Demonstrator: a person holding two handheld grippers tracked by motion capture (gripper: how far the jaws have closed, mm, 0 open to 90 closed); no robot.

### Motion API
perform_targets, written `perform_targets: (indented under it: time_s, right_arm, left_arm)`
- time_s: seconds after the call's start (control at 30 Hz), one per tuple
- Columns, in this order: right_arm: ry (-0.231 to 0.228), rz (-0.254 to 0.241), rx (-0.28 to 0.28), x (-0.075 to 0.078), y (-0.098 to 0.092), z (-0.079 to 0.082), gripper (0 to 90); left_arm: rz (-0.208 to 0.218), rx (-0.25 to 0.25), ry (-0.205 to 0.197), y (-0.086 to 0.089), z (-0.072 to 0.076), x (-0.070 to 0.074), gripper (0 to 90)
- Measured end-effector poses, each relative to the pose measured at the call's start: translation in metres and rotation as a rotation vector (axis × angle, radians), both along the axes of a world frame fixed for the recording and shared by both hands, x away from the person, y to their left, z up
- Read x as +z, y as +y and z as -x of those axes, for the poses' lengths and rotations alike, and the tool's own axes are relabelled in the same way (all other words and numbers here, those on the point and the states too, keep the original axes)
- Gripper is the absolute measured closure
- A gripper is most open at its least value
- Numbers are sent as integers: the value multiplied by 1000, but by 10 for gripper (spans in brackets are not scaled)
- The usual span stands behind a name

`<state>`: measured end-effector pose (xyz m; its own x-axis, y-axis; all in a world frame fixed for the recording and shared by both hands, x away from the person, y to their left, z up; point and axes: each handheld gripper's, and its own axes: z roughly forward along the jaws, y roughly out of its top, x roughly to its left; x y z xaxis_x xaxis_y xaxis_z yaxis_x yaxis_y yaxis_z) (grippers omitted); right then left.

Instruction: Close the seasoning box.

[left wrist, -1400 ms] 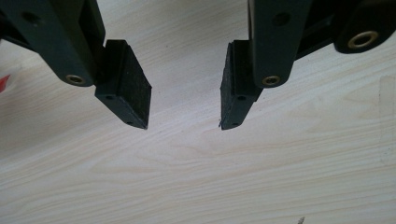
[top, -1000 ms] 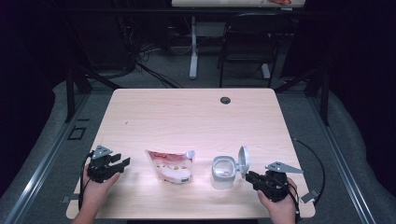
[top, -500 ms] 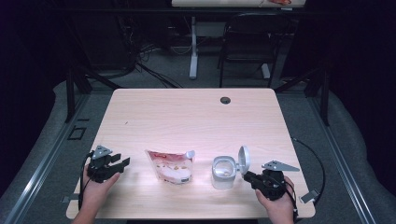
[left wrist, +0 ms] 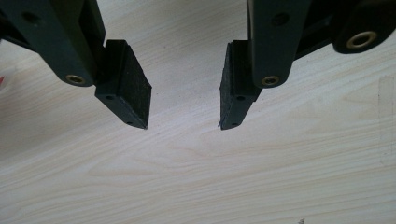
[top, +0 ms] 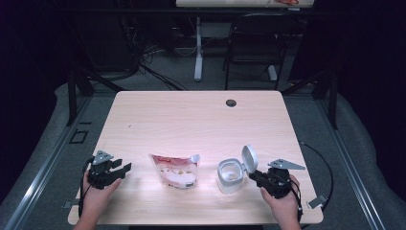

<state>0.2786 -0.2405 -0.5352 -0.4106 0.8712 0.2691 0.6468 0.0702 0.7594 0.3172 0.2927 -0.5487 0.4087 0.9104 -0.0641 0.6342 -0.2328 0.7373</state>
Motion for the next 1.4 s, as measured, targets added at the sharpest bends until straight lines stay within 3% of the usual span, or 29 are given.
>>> perform_targets:
  time_s: [0.2,0.73,0.9,0.97,1.07,1.2,1.4]
  right_arm:
    - [0,-54,-5,-1,-4,-13,829]
    - [-10,-66,19,-2,3,-44,838]
    - [-33,-55,14,1,2,-40,779]
    - [-46,-71,2,3,-2,-34,709]
    - [-54,-86,0,5,-5,-29,681]
    - [-101,-50,-49,8,-13,-16,579]
    - [-120,-84,-114,9,-23,-10,505]
  left_arm:
    - [4,8,-9,1,1,-1,539]
    - [2,1,-10,0,4,-1,541]
    - [8,-12,-19,1,7,1,548]
    - [17,-23,-21,1,7,2,548]
    - [20,-26,-24,1,8,2,548]
    - [16,-32,-31,0,9,4,556]
    - [28,-38,-44,-2,10,8,561]
